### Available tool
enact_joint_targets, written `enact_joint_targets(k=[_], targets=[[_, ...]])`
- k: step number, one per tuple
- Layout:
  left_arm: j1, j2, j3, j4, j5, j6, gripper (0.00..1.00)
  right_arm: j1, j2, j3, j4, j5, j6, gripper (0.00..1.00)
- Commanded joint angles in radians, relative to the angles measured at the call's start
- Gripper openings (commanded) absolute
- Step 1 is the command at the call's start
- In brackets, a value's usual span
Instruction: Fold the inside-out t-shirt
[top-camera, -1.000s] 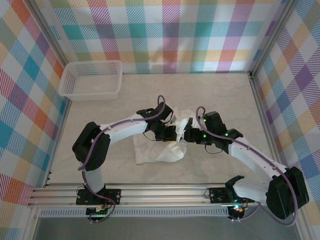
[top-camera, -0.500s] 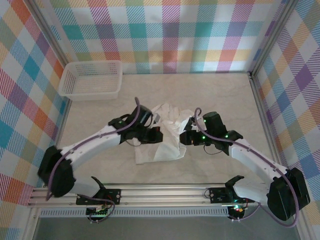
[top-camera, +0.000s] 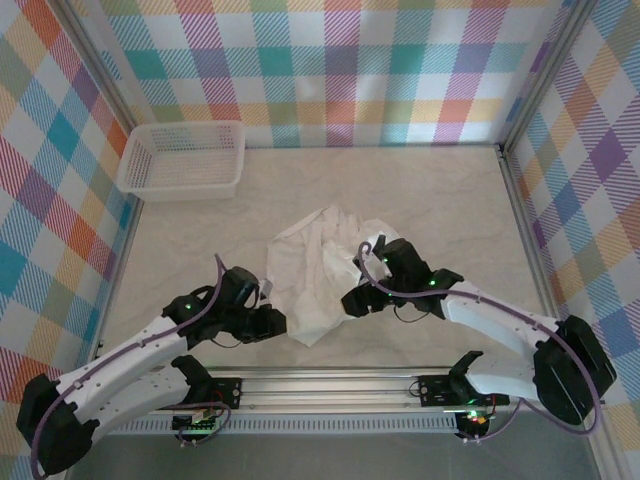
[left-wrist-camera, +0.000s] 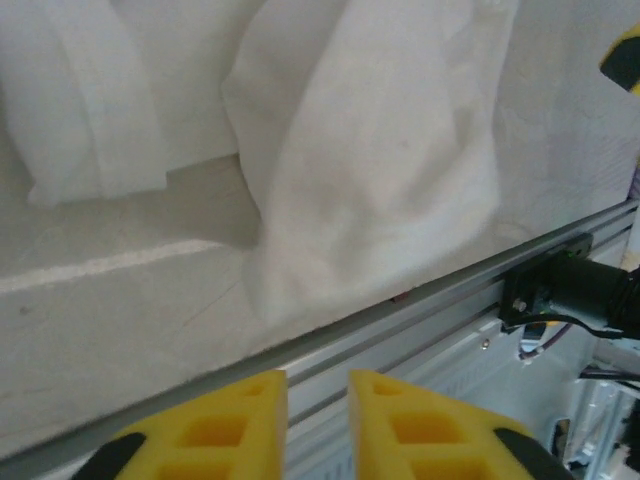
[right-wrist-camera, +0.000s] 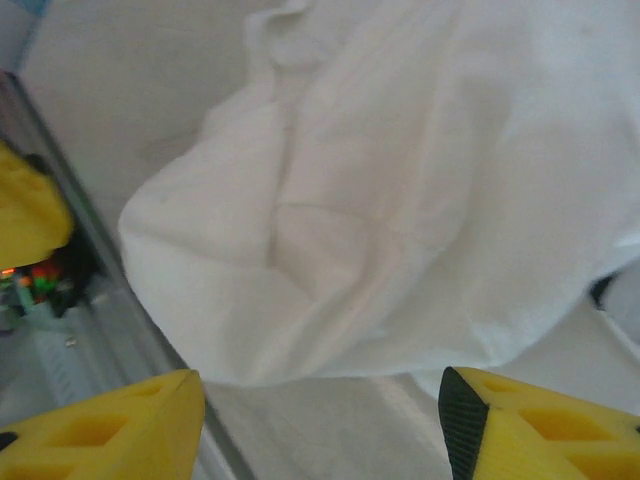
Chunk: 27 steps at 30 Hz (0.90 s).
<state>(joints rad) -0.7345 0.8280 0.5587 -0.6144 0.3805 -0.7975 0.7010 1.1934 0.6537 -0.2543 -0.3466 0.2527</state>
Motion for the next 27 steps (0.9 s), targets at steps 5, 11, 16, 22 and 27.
enact_joint_targets(k=[5, 11, 16, 22, 27], targets=[[0.005, -0.042, 0.040, -0.002, -0.064, -0.006, 0.46, -0.001, 0.230, 0.178, -0.072, 0.273, 0.067, 0.68], [0.005, 0.033, 0.099, -0.011, -0.184, -0.009, 0.49, -0.023, 0.524, 0.370, -0.024, 0.276, 0.082, 0.45], [0.008, 0.007, 0.100, -0.023, -0.269, -0.057, 0.50, -0.147, 0.648, 0.509, 0.002, 0.315, 0.140, 0.28], [0.011, -0.063, 0.078, -0.058, -0.325, -0.093, 0.51, -0.210, 0.619, 0.571, -0.067, 0.261, 0.048, 0.44], [0.034, -0.065, 0.101, -0.090, -0.348, -0.029, 0.53, -0.163, 0.365, 0.465, -0.080, 0.061, -0.157, 0.54]])
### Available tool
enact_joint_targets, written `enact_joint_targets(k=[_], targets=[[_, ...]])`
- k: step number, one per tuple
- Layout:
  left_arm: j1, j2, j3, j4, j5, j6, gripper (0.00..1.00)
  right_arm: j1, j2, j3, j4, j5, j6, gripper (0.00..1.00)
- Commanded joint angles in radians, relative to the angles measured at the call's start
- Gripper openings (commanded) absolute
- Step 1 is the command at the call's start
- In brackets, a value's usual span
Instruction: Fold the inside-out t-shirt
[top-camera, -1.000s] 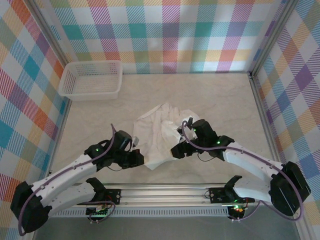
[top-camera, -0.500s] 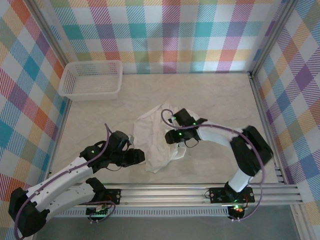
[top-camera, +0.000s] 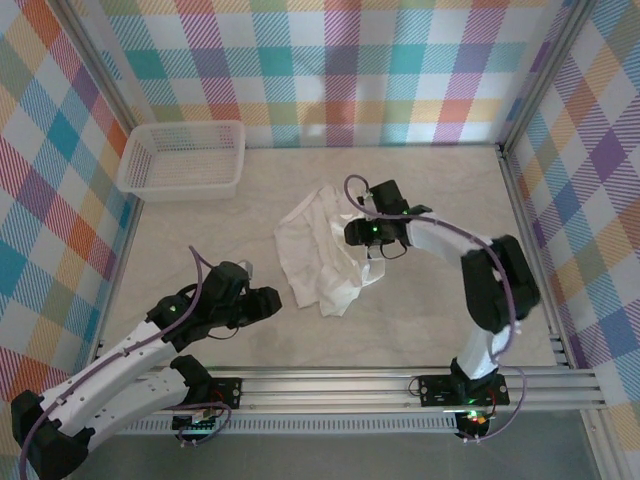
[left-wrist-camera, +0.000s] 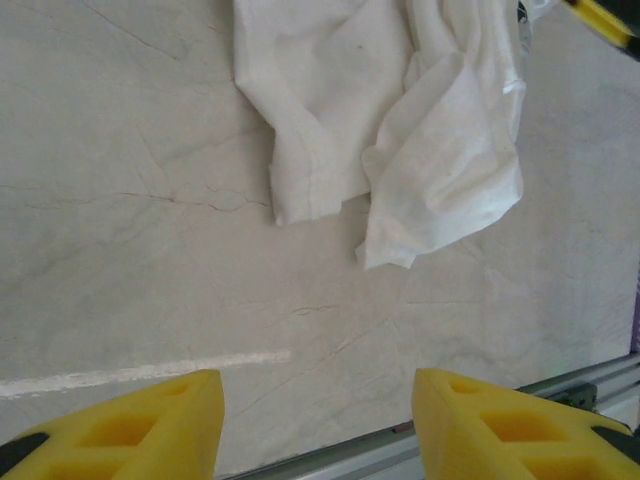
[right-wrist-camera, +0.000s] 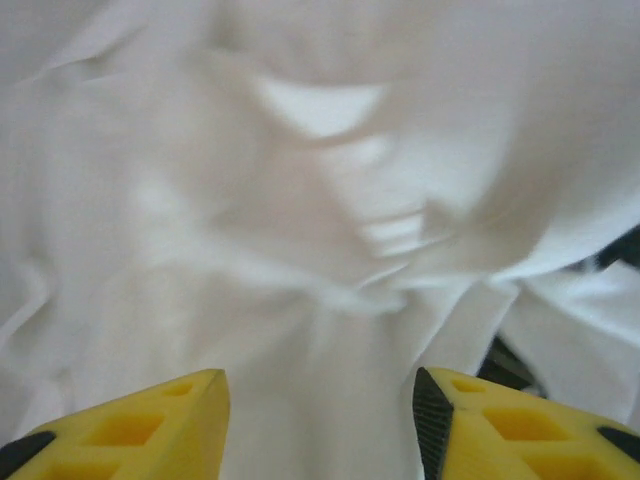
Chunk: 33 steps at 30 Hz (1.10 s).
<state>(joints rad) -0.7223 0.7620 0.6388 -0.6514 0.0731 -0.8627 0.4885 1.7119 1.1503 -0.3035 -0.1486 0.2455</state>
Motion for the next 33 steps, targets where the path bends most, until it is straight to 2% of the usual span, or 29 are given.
enact_joint_targets(k=[1, 6, 11, 14, 18, 26, 33], targets=[[0.033, 0.010, 0.039, -0.074, -0.055, 0.065, 0.53, 0.084, -0.210, -0.062, -0.038, -0.142, -0.228, 0.55], [0.082, 0.052, 0.117, -0.159, -0.096, 0.171, 0.53, 0.280, -0.389, -0.244, -0.026, -0.109, -0.737, 0.61], [0.095, 0.047, 0.115, -0.159, -0.077, 0.183, 0.54, 0.368, -0.425, -0.349, 0.021, -0.176, -1.058, 0.56], [0.095, 0.028, 0.091, -0.154, -0.075, 0.166, 0.54, 0.432, -0.400, -0.397, 0.091, -0.131, -1.253, 0.56], [0.096, -0.013, 0.055, -0.134, -0.075, 0.144, 0.54, 0.451, -0.328, -0.408, 0.228, -0.071, -1.308, 0.56], [0.100, -0.015, 0.045, -0.123, -0.064, 0.144, 0.54, 0.470, -0.178, -0.349, 0.201, 0.026, -1.391, 0.54], [0.104, -0.010, 0.039, -0.117, -0.050, 0.148, 0.54, 0.479, -0.109, -0.329, 0.191, 0.105, -1.381, 0.50]])
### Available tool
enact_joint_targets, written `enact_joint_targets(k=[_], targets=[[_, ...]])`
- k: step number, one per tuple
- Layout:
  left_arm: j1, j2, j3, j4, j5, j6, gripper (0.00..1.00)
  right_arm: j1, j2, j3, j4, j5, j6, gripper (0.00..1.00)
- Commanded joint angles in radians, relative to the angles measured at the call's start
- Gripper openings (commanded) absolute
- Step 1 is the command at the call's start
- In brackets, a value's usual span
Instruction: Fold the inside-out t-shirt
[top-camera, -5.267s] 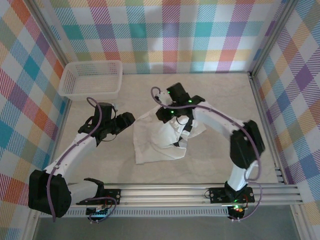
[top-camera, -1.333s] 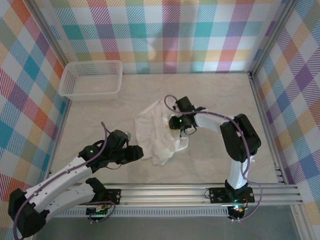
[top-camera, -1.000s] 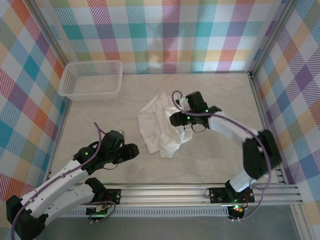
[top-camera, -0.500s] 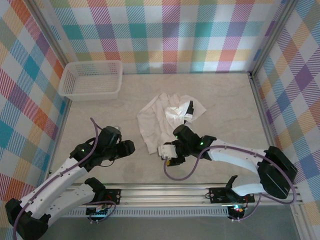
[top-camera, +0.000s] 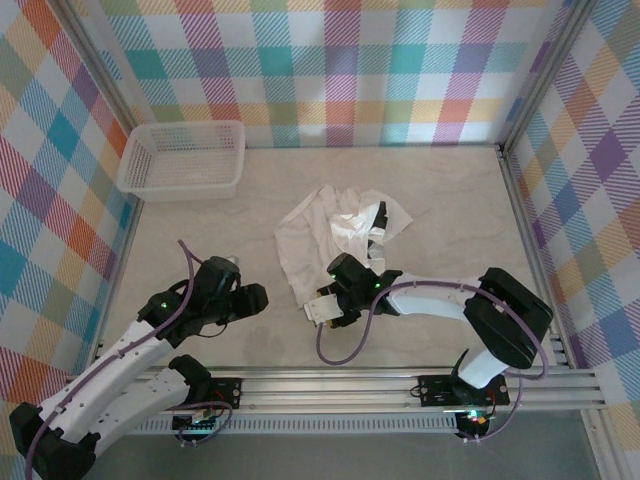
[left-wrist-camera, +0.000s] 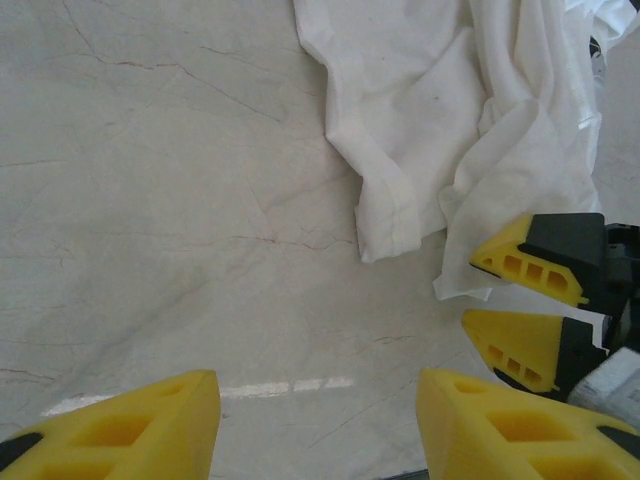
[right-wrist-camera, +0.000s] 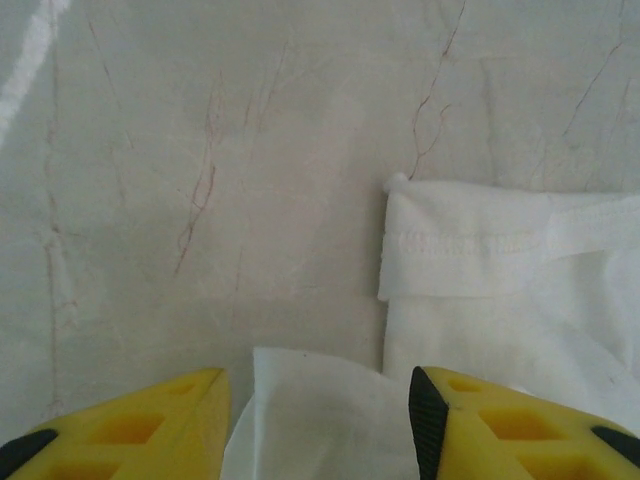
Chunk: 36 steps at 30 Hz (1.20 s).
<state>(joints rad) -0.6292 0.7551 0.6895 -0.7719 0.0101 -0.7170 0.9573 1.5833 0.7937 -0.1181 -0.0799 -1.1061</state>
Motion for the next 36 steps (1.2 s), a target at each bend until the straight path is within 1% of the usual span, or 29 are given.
enact_joint_targets(k=[1, 6, 8, 12, 16, 19, 21, 23, 26, 29, 33, 36], targets=[[0.012, -0.005, -0.012, 0.003, 0.013, 0.002, 0.54, 0.011, 0.027, 0.026, 0.006, 0.052, -0.036, 0.50], [0.014, -0.013, -0.019, 0.005, 0.016, 0.002, 0.54, 0.011, 0.036, -0.003, 0.044, 0.115, -0.063, 0.50], [0.014, -0.013, -0.023, 0.011, 0.020, -0.001, 0.54, 0.010, 0.045, -0.009, 0.054, 0.132, -0.063, 0.48], [0.016, -0.017, -0.029, 0.019, 0.025, -0.011, 0.54, 0.011, 0.075, 0.005, 0.029, 0.128, -0.046, 0.36], [0.016, -0.026, -0.030, 0.013, 0.023, -0.015, 0.54, 0.009, 0.081, 0.009, 0.031, 0.129, -0.033, 0.31], [0.016, -0.029, -0.032, 0.014, 0.022, -0.018, 0.54, 0.012, 0.068, 0.009, 0.033, 0.137, -0.041, 0.25], [0.016, -0.027, -0.033, 0.018, 0.023, -0.021, 0.55, 0.013, 0.042, 0.010, 0.041, 0.141, -0.043, 0.22], [0.016, -0.022, -0.032, 0.025, 0.027, -0.025, 0.55, 0.017, -0.001, 0.008, 0.054, 0.145, -0.040, 0.18], [0.017, -0.005, -0.026, 0.043, 0.042, -0.031, 0.56, 0.017, -0.105, -0.017, 0.093, 0.125, -0.014, 0.10], [0.017, 0.056, -0.018, 0.097, 0.087, -0.033, 0.58, 0.015, -0.228, -0.065, 0.146, 0.122, 0.027, 0.00], [0.017, 0.228, -0.003, 0.230, 0.173, -0.049, 0.60, 0.005, -0.367, -0.130, 0.240, 0.137, 0.110, 0.00], [0.017, 0.412, 0.062, 0.318, 0.220, -0.040, 0.61, -0.004, -0.447, -0.149, 0.256, 0.145, 0.166, 0.00]])
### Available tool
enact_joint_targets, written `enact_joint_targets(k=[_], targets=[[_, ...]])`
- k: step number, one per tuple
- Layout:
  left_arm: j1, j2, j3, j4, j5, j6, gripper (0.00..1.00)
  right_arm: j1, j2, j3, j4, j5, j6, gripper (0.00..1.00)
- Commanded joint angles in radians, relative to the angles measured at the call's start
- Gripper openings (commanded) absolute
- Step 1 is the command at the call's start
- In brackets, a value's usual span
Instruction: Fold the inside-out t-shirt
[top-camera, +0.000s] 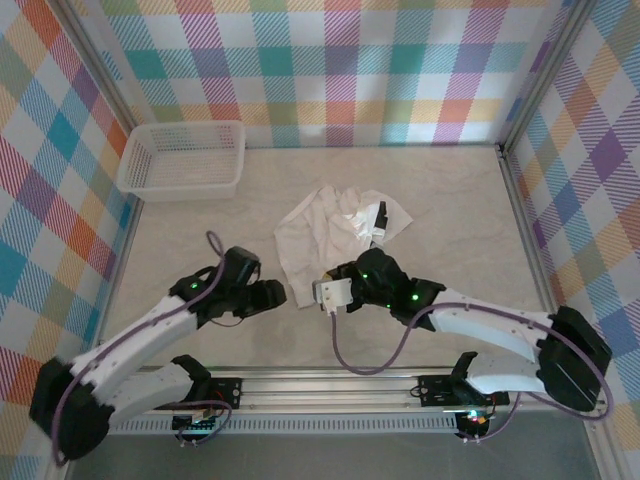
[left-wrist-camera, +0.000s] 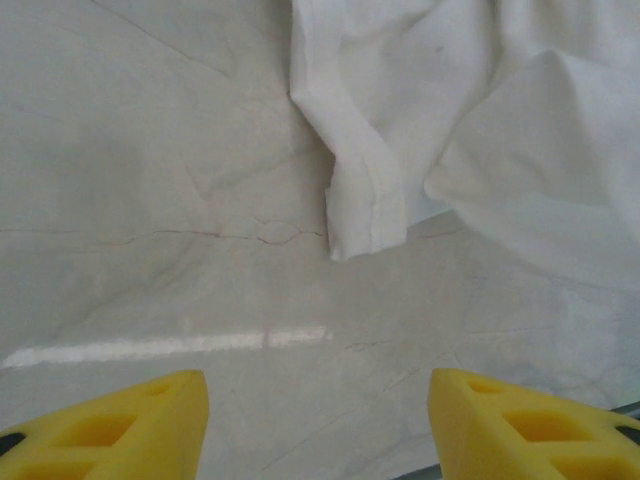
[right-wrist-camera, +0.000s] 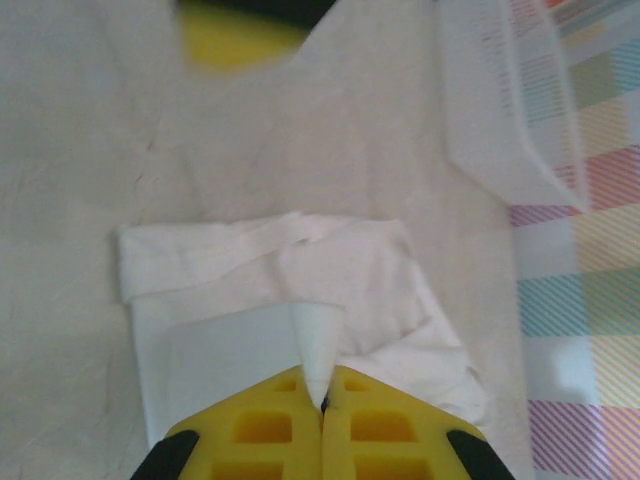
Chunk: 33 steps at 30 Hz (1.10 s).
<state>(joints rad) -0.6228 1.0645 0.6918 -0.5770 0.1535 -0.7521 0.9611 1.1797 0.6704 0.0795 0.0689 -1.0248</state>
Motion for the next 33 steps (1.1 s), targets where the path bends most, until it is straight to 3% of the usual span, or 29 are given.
enact_joint_targets(k=[1, 6, 10, 12, 14, 16, 17, 24, 29, 33], targets=[[0.008, 0.161, 0.090, 0.129, 0.079, 0.012, 0.61, -0.008, -0.061, -0.029, 0.062, -0.004, 0.098, 0.00], [-0.031, 0.486, 0.277, 0.074, 0.041, 0.110, 0.55, -0.026, -0.128, -0.037, 0.085, -0.012, 0.170, 0.00], [-0.059, 0.609, 0.332, 0.049, -0.006, 0.131, 0.51, -0.030, -0.147, -0.026, 0.044, -0.003, 0.173, 0.00], [-0.058, 0.651, 0.330, 0.044, -0.034, 0.140, 0.44, -0.041, -0.156, -0.031, 0.079, 0.040, 0.208, 0.00], [-0.055, 0.661, 0.328, 0.025, -0.076, 0.151, 0.24, -0.063, -0.172, -0.023, 0.107, 0.085, 0.258, 0.00], [-0.039, 0.628, 0.321, 0.012, -0.096, 0.158, 0.03, -0.101, -0.195, -0.005, 0.131, 0.113, 0.312, 0.00], [-0.025, 0.600, 0.316, 0.006, -0.097, 0.163, 0.00, -0.129, -0.205, 0.011, 0.140, 0.132, 0.353, 0.00], [0.152, 0.294, 0.390, -0.169, -0.118, 0.235, 0.00, -0.365, -0.201, 0.263, 0.019, 0.292, 0.775, 0.00], [0.333, 0.078, 0.629, -0.354, -0.182, 0.354, 0.00, -0.523, -0.179, 0.493, -0.058, 0.354, 1.012, 0.00], [0.459, 0.053, 0.824, -0.448, -0.188, 0.429, 0.00, -0.625, -0.156, 0.639, -0.076, 0.357, 1.095, 0.00]])
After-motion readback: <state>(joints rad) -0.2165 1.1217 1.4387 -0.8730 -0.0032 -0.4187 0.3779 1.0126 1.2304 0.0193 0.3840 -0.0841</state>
